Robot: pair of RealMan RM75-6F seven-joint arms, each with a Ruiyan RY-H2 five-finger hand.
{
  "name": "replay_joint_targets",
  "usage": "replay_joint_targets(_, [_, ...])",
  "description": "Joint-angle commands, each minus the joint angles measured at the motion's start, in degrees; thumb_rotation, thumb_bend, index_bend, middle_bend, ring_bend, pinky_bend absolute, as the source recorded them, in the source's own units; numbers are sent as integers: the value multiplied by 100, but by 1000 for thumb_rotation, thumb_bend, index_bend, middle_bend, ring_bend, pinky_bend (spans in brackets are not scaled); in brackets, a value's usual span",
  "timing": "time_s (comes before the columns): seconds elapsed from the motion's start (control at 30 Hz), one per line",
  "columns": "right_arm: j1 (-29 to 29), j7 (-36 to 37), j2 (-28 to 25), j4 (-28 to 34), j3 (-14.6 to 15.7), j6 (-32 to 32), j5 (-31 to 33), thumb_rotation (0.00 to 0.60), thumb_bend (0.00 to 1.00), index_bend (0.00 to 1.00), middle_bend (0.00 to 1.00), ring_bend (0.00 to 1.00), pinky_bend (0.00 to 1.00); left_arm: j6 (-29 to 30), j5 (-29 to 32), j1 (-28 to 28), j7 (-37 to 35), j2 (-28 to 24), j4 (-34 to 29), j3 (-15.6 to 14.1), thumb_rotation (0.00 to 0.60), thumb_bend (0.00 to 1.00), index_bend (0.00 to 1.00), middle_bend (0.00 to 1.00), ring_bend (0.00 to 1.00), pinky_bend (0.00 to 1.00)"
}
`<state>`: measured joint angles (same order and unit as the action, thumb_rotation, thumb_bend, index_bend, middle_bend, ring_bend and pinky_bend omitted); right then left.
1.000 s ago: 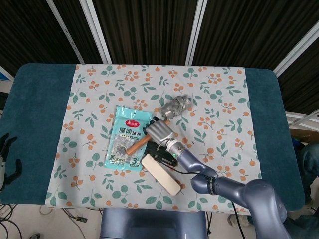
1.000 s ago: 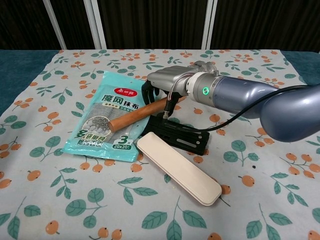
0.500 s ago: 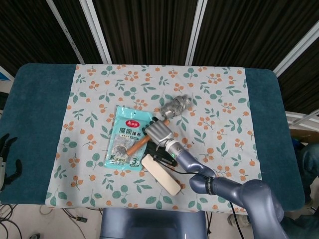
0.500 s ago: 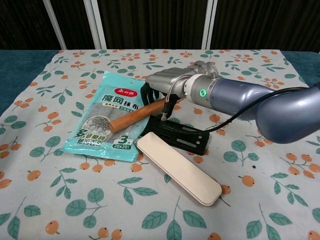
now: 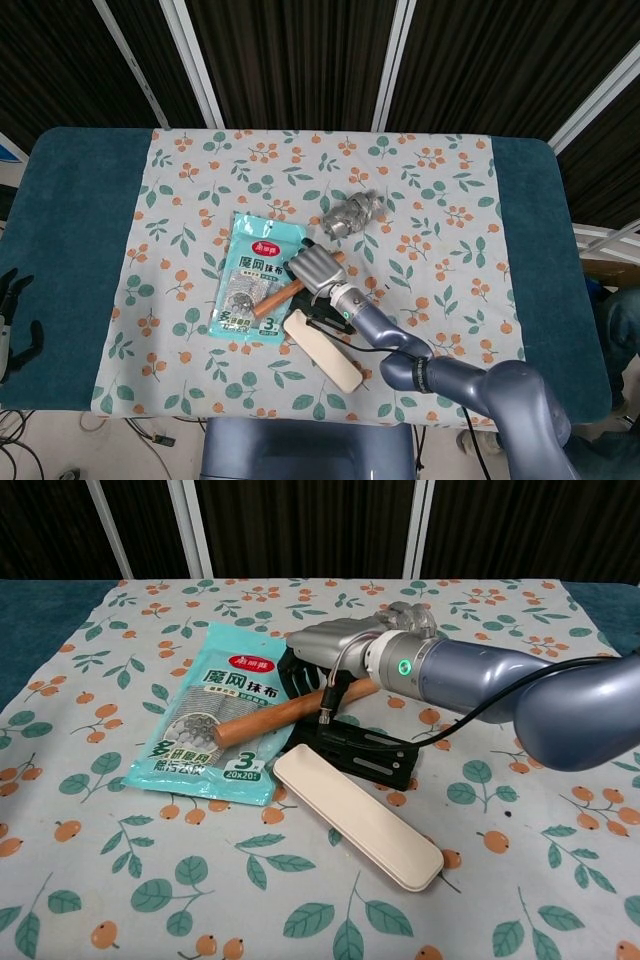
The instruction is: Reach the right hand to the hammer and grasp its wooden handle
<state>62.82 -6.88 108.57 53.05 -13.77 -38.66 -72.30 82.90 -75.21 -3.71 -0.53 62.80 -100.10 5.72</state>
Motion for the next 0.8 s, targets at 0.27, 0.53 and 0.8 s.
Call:
replay_joint_targets(0.27, [-144,178,-429,438,-60,-221,-59,600,382,544,508,412,163,14,0,8,29,5,-15,-2,600,576,109,4,16,32])
replay_joint_targets(0.53, [-290,-179,-949,1009,-81,-409,38,600,387,548,513,417,162,6,4,10,22,-3,-32,-4,600,575,111,4,17,32])
replay_joint_targets(0.8, [-548,-402,-1815,2109,-326,-949,95,600,399,555,520,421,163,14,-14,17,16,-10,-45,-11,600,575,114,4,16,32])
